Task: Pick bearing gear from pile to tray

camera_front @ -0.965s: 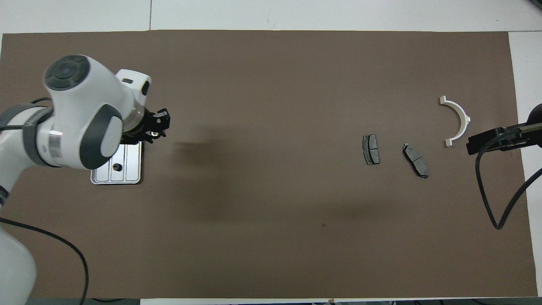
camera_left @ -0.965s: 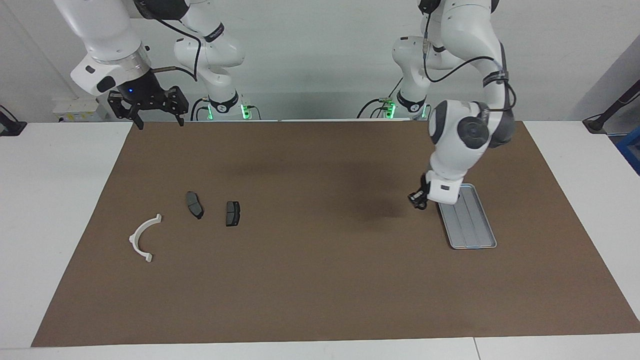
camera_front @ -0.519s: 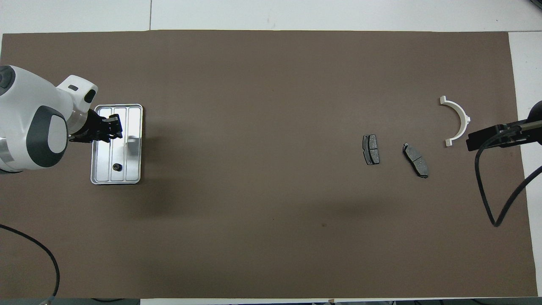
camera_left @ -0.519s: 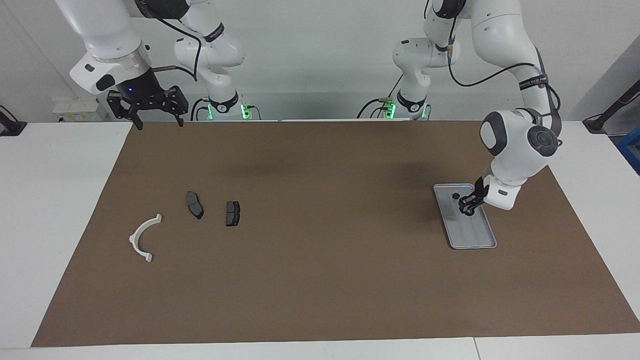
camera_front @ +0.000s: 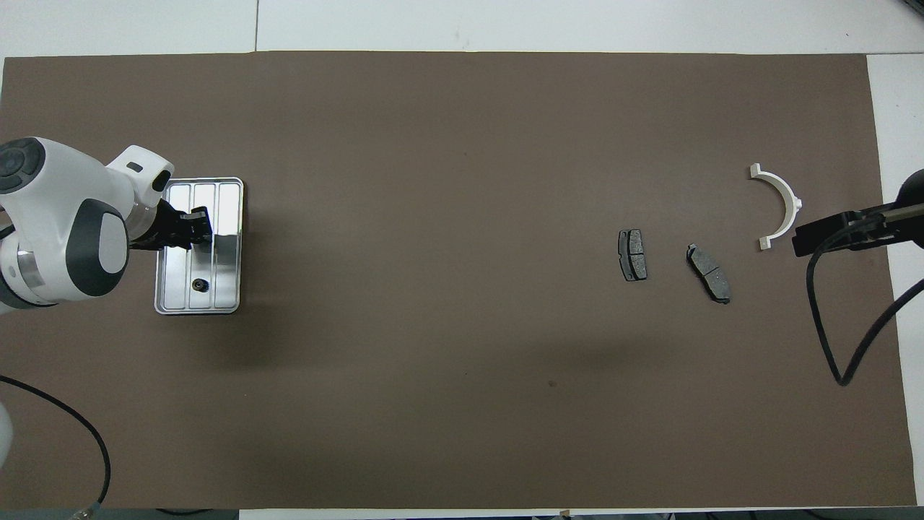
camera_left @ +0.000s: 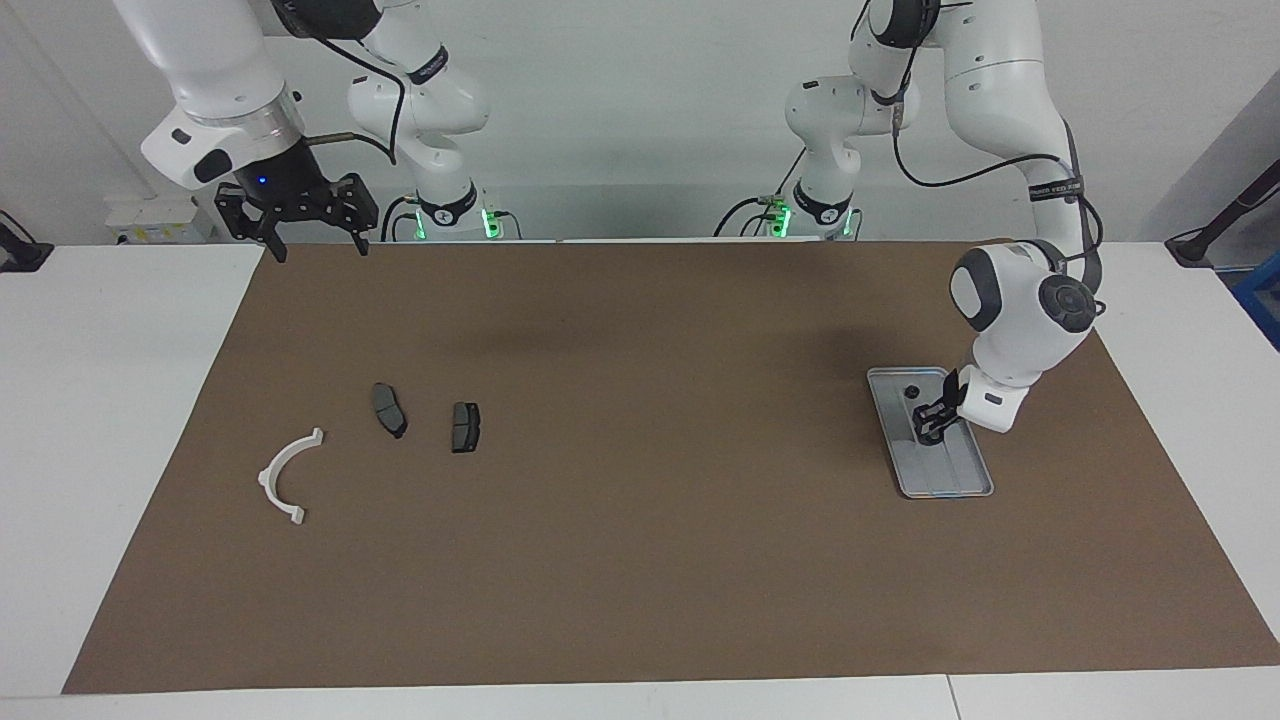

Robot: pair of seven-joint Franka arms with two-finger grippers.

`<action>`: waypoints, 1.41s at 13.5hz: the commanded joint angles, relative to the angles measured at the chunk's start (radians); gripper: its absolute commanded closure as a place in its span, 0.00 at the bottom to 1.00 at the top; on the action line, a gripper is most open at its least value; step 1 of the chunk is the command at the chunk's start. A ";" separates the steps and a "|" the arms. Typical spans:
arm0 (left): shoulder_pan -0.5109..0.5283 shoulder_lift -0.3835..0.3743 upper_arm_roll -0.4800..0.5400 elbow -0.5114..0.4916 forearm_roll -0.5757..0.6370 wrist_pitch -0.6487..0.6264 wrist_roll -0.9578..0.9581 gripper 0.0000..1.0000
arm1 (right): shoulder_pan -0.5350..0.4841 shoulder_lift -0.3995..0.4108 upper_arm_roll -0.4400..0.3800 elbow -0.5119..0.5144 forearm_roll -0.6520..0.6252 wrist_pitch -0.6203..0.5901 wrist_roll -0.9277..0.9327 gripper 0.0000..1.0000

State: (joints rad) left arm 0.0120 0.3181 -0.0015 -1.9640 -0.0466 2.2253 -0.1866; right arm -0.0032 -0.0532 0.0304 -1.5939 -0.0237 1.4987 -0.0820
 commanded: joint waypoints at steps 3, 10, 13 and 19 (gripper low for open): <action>0.002 -0.024 -0.005 -0.062 0.013 0.057 -0.002 0.91 | -0.001 0.006 0.006 0.005 -0.013 0.006 -0.012 0.00; 0.017 -0.108 -0.003 0.111 0.013 -0.264 -0.001 0.00 | -0.001 0.004 0.008 0.000 -0.001 0.009 -0.012 0.00; 0.016 -0.207 -0.005 0.137 0.014 -0.418 -0.001 0.00 | -0.004 0.003 0.008 0.000 0.002 0.008 -0.013 0.00; -0.004 -0.355 -0.009 0.116 0.014 -0.589 0.010 0.00 | -0.009 -0.002 0.008 -0.001 0.004 0.008 -0.013 0.00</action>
State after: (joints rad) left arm 0.0172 -0.0041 -0.0163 -1.8157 -0.0466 1.6503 -0.1867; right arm -0.0017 -0.0524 0.0336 -1.5943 -0.0234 1.4987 -0.0820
